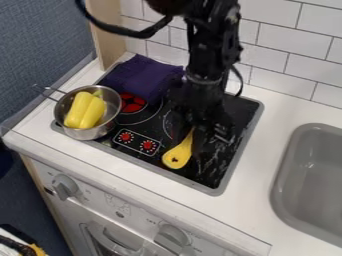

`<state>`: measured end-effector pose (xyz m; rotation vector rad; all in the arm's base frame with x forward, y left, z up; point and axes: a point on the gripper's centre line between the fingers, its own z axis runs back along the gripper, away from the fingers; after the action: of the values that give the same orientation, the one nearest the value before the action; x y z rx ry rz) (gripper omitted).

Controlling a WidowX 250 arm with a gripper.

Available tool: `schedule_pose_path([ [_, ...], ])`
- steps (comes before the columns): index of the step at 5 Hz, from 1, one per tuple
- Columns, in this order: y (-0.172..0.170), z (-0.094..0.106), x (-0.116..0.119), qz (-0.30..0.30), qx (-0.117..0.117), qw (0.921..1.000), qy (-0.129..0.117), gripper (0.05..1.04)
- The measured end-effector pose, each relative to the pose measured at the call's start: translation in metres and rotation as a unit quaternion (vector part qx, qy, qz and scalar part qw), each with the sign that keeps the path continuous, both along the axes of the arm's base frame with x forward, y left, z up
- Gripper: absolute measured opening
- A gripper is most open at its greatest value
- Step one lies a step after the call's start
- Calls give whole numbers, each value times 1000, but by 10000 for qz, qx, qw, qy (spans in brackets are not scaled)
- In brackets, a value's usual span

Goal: Move the yellow brush below the right burner

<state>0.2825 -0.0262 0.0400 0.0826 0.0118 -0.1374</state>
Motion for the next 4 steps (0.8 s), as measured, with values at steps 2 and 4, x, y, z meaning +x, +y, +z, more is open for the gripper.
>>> schedule_pose_path([
  [2, 3, -2, -17, 120, 14, 9999, -14, 339],
  [4, 5, -6, -23, 187, -27, 9998, 81, 713],
])
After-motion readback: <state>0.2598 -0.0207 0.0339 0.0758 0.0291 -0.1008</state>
